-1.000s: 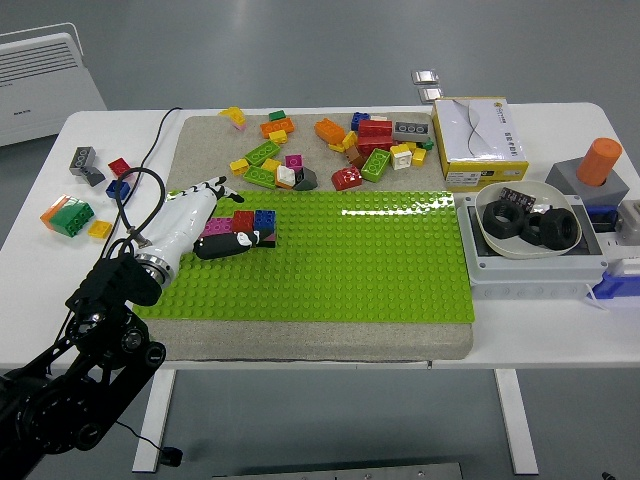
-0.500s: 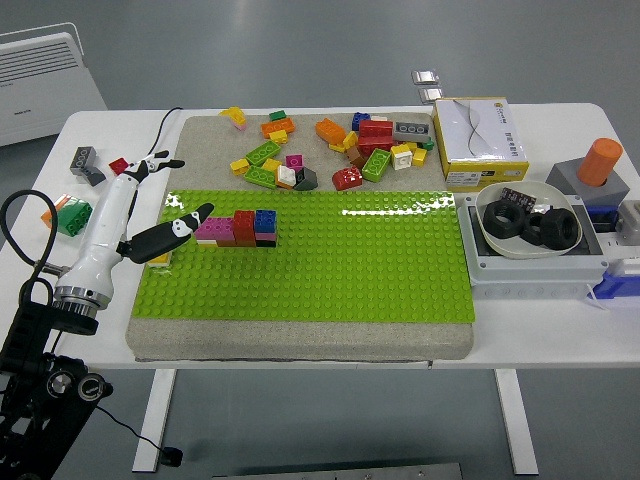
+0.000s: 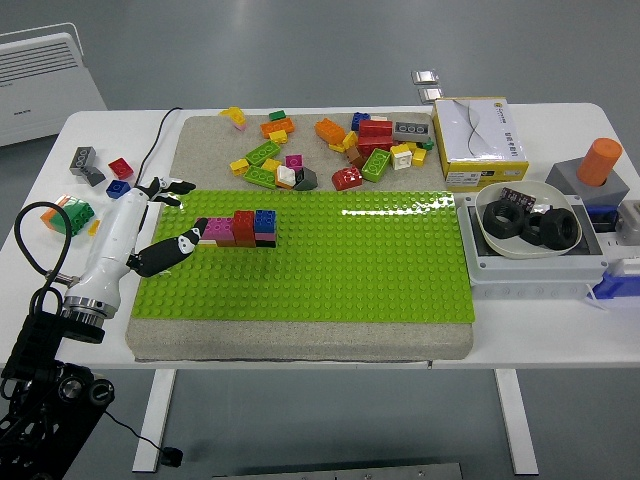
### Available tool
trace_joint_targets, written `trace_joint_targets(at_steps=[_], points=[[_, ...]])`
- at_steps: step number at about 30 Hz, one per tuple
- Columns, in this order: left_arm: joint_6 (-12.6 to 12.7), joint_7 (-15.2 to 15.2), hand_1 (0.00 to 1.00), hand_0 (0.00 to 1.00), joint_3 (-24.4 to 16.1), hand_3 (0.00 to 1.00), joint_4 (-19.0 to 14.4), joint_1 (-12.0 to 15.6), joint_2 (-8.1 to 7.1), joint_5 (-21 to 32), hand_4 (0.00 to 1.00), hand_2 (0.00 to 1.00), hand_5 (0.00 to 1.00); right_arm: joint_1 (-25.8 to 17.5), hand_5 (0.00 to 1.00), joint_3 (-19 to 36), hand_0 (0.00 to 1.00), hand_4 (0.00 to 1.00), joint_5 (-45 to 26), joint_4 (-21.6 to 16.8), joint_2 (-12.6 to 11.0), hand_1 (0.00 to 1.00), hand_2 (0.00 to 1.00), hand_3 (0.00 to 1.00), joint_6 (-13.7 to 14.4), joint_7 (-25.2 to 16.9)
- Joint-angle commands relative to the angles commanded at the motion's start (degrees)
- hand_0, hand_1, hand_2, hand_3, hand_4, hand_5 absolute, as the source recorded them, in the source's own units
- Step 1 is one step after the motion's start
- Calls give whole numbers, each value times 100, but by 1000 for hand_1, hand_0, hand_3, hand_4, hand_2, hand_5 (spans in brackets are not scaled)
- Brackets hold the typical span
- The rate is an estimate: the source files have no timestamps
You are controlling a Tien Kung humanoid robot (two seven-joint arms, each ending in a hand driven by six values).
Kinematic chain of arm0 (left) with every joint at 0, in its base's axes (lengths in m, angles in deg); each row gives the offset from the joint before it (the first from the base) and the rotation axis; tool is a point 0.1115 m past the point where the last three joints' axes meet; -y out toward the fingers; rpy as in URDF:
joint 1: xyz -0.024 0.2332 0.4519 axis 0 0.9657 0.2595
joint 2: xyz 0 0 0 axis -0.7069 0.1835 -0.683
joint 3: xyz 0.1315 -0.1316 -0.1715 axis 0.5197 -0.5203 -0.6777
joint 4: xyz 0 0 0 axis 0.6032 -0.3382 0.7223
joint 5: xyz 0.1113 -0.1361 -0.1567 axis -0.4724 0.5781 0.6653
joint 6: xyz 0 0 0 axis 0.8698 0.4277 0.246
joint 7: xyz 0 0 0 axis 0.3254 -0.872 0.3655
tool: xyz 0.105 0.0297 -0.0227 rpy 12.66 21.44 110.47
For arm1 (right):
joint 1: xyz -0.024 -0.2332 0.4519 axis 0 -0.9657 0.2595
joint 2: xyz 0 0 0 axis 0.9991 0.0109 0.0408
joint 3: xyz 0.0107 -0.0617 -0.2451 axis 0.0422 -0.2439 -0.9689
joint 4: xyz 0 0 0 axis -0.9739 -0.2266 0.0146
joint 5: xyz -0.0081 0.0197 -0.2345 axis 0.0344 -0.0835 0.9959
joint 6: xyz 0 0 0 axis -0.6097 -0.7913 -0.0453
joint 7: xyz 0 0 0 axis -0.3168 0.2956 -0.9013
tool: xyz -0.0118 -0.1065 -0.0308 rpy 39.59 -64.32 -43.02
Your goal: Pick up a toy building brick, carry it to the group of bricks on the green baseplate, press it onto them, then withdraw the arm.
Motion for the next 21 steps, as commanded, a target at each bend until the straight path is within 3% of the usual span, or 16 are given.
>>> trace_joint_targets(at_steps=[10, 21], points=[[-14, -12, 569, 755, -63, 625, -5, 19, -265, 84, 702, 618, 185, 74, 985, -610, 516, 872, -399, 0, 0, 627, 738, 799, -19, -136], [-28, -15, 573, 754, 34, 623, 40, 38, -267, 124, 700, 619, 185, 168, 985, -699, 517, 874, -490, 0, 0, 627, 742, 798, -18, -201]])
